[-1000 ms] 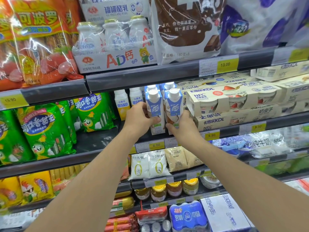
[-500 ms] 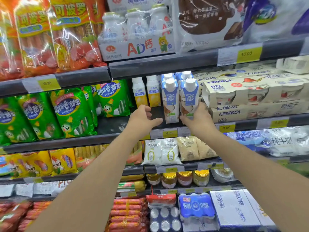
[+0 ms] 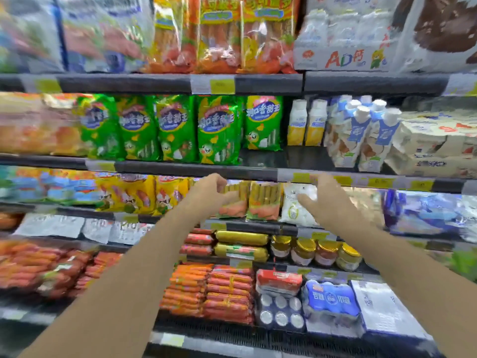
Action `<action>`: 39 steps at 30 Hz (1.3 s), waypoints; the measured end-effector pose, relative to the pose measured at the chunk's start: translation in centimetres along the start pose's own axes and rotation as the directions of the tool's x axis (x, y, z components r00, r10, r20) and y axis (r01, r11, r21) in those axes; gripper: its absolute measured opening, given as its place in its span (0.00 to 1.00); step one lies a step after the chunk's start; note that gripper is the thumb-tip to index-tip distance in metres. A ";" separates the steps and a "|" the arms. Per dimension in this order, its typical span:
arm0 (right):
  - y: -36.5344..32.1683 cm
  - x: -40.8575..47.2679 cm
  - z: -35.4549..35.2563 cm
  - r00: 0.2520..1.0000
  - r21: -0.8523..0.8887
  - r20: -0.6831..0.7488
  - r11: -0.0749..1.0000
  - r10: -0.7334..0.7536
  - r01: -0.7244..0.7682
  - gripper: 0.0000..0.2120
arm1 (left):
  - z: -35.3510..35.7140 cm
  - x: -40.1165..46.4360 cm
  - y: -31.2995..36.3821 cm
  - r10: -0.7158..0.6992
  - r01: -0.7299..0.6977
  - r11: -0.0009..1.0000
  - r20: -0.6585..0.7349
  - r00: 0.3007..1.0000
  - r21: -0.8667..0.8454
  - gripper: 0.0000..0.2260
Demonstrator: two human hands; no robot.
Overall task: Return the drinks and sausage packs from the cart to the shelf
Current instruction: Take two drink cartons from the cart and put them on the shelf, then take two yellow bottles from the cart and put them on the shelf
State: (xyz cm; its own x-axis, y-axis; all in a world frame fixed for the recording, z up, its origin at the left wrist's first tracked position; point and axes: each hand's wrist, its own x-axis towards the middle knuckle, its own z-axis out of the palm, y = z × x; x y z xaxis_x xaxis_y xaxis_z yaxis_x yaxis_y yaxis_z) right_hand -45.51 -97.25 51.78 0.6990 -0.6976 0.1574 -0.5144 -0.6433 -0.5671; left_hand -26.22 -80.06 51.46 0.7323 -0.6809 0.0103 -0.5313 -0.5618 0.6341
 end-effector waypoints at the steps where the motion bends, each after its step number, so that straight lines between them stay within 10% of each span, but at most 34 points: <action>1: -2.4 -0.4 2.1 0.996 -0.040 0.061 0.997 -0.059 0.061 0.17 | -1.6 -1.5 -2.6 -0.027 0.027 0.999 0.004 1.000 0.040 0.23; 11: -22.7 -7.5 21.7 0.775 -0.134 0.466 0.832 -0.426 0.538 0.18 | -14.6 -20.1 -25.4 -0.383 0.393 0.912 -0.100 0.918 0.115 0.21; 21: -37.7 -13.3 38.4 0.401 -0.030 0.698 0.536 -0.593 0.844 0.22 | -18.9 -32.4 -40.8 -0.712 0.717 0.694 -0.207 0.671 -0.065 0.18; 32: -52.6 -14.5 56.0 0.036 0.207 0.789 0.322 -0.613 0.924 0.20 | -24.3 -34.5 -55.4 -0.915 0.891 0.393 -0.194 0.354 -0.229 0.15; 39: -59.0 -18.8 66.5 -0.082 0.230 0.833 0.208 -0.547 0.951 0.16 | -25.2 -36.2 -64.2 -0.943 0.905 0.324 -0.164 0.288 -0.274 0.16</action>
State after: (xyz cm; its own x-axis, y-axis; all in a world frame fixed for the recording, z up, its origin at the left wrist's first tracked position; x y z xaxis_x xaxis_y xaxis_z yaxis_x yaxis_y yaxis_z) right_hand 4.72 -25.18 28.46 0.6377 0.6720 -0.3764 0.6721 -0.7242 -0.1544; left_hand -7.86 -7.50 29.81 0.7820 0.4108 -0.4688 0.6076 -0.6699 0.4266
